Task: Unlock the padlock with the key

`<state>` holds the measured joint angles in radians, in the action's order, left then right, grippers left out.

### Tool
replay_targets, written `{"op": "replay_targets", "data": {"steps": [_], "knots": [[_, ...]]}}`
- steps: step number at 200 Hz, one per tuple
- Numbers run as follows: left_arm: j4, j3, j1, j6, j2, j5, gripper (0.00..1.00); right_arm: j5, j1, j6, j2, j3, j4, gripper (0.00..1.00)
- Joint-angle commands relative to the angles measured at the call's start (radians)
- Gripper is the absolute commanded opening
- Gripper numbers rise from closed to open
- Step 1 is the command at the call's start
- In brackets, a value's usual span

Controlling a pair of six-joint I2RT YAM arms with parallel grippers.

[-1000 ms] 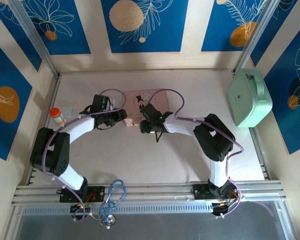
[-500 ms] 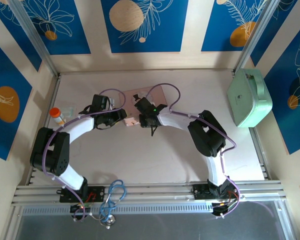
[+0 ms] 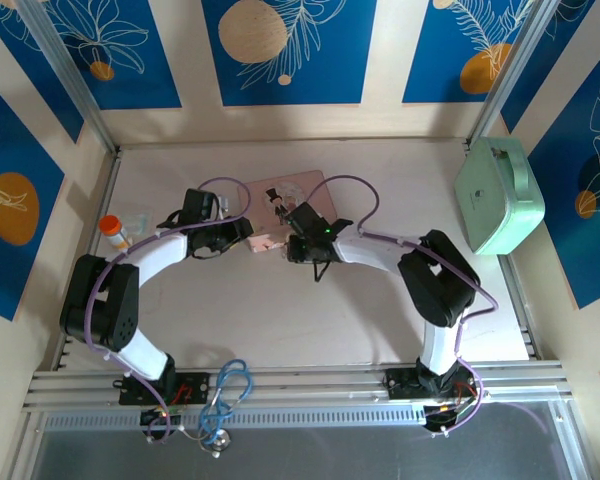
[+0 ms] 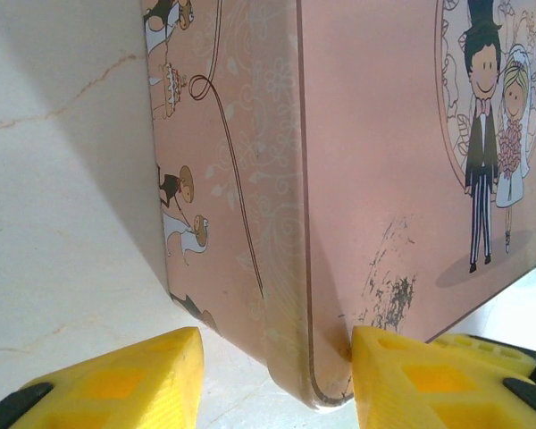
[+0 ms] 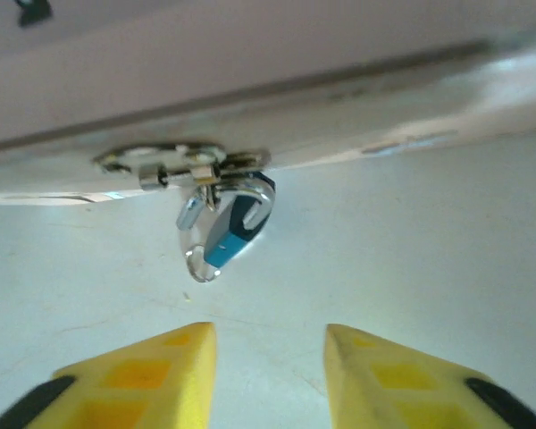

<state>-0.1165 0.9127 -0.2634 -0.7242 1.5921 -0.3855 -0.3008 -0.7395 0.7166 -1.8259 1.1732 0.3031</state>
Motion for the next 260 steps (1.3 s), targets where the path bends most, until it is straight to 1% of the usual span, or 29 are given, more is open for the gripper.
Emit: {"op": "replay_targets", "data": {"steps": [1, 9, 15, 23, 47, 64, 89, 148, 184, 207, 213, 221, 235, 241, 251, 260], "knots": [[-0.051, 0.012, 0.024, 0.026, 0.002, -0.001, 0.45, 0.128, 0.034, -0.022, 0.022, -0.052, -0.140, 0.45], [-0.049, 0.011, 0.025, 0.026, 0.002, -0.001, 0.45, 0.123, 0.032, -0.035, 0.017, -0.060, -0.151, 0.45], [-0.047, 0.009, 0.025, 0.024, 0.001, -0.001, 0.45, 0.112, 0.031, -0.037, 0.011, -0.060, -0.148, 0.43], [-0.045, 0.008, 0.027, 0.023, 0.001, -0.003, 0.45, 0.101, 0.034, -0.039, 0.000, -0.052, -0.135, 0.37], [-0.043, 0.005, 0.027, 0.020, 0.001, -0.004, 0.44, 0.082, 0.034, -0.051, -0.031, -0.026, -0.113, 0.26], [-0.042, 0.006, 0.027, 0.020, 0.001, -0.004, 0.44, 0.059, 0.027, -0.064, -0.052, 0.004, -0.089, 0.25], [-0.040, 0.005, 0.027, 0.020, 0.004, -0.004, 0.44, 0.029, 0.022, -0.070, -0.078, 0.036, -0.058, 0.19], [-0.029, 0.001, 0.027, 0.013, 0.015, -0.015, 0.43, -0.025, -0.014, -0.073, -0.129, 0.121, 0.006, 0.15], [-0.028, 0.000, 0.028, 0.014, 0.012, -0.019, 0.43, -0.089, -0.035, -0.052, -0.190, 0.210, 0.105, 0.15], [-0.031, -0.001, 0.027, 0.017, 0.006, -0.021, 0.43, -0.104, -0.044, -0.039, -0.193, 0.230, 0.139, 0.16], [-0.032, -0.001, 0.028, 0.018, 0.005, -0.021, 0.43, -0.105, -0.047, -0.039, -0.180, 0.219, 0.134, 0.18], [-0.034, 0.000, 0.029, 0.019, 0.003, -0.021, 0.43, -0.105, -0.053, -0.043, -0.157, 0.197, 0.114, 0.22], [-0.034, 0.001, 0.030, 0.018, 0.004, -0.023, 0.43, -0.087, -0.058, -0.059, -0.107, 0.137, 0.052, 0.36], [-0.032, 0.003, 0.033, 0.017, 0.005, -0.024, 0.43, -0.069, -0.055, -0.063, -0.079, 0.106, 0.020, 0.41], [-0.031, 0.005, 0.034, 0.014, 0.005, -0.026, 0.43, -0.040, -0.046, -0.071, -0.050, 0.065, -0.018, 0.46], [-0.028, 0.006, 0.035, 0.011, 0.008, -0.028, 0.43, 0.007, -0.028, -0.076, -0.036, 0.038, -0.044, 0.48]]}}
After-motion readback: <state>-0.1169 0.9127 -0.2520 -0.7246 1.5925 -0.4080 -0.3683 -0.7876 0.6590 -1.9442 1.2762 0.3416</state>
